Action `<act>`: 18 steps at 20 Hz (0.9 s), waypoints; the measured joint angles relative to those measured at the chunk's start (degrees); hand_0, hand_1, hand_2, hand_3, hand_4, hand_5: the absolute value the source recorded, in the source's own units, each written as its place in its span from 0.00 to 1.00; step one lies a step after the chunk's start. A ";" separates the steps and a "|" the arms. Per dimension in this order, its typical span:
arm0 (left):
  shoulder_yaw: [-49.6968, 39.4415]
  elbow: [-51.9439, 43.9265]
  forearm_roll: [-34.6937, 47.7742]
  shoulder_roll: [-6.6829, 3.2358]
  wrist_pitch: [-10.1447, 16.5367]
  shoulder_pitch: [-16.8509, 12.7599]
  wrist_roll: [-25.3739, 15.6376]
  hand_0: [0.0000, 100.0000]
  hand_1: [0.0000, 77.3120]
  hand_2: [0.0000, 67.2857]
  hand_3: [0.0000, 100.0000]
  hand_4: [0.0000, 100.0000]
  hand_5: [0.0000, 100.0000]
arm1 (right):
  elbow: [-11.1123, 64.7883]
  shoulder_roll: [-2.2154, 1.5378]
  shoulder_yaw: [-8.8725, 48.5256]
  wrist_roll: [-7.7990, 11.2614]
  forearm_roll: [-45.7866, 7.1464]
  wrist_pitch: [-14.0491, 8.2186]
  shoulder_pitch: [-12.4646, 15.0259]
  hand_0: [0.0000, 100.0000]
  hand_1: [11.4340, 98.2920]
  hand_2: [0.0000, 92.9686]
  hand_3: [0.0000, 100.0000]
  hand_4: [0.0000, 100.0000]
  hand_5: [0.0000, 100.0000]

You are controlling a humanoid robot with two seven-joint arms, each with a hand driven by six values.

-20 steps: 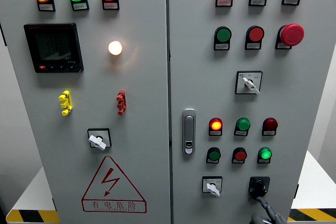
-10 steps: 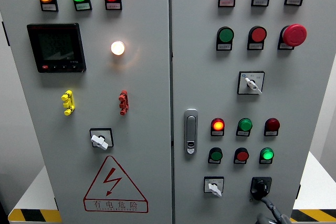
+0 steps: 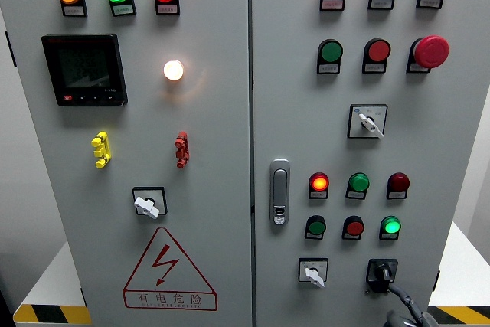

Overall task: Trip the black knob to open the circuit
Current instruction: 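Release the black knob and lower the right hand away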

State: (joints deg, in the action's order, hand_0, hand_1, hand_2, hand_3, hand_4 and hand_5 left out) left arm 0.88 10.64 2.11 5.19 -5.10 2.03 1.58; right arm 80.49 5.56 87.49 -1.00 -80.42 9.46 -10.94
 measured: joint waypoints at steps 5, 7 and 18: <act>0.00 0.00 0.00 0.00 0.00 0.00 0.00 0.00 0.00 0.29 0.26 0.10 0.09 | 2.56 0.25 0.12 0.02 0.00 -0.79 1.95 0.92 0.38 0.00 0.58 0.53 0.80; 0.00 0.00 0.00 0.00 0.00 0.00 0.00 0.00 0.00 0.29 0.26 0.10 0.09 | 3.78 0.46 0.12 0.03 0.00 -0.84 3.13 0.92 0.38 0.00 0.52 0.43 0.70; 0.00 0.00 0.00 0.00 0.00 0.00 -0.01 0.00 0.00 0.29 0.26 0.10 0.09 | 9.36 0.20 -0.03 0.16 -0.06 -3.20 9.41 0.93 0.39 0.00 0.34 0.25 0.46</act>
State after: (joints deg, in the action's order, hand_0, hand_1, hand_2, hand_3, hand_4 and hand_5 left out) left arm 0.88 10.63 2.11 5.19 -5.10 2.03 1.57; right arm 89.85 5.76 87.45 -0.84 -80.48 6.27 -1.52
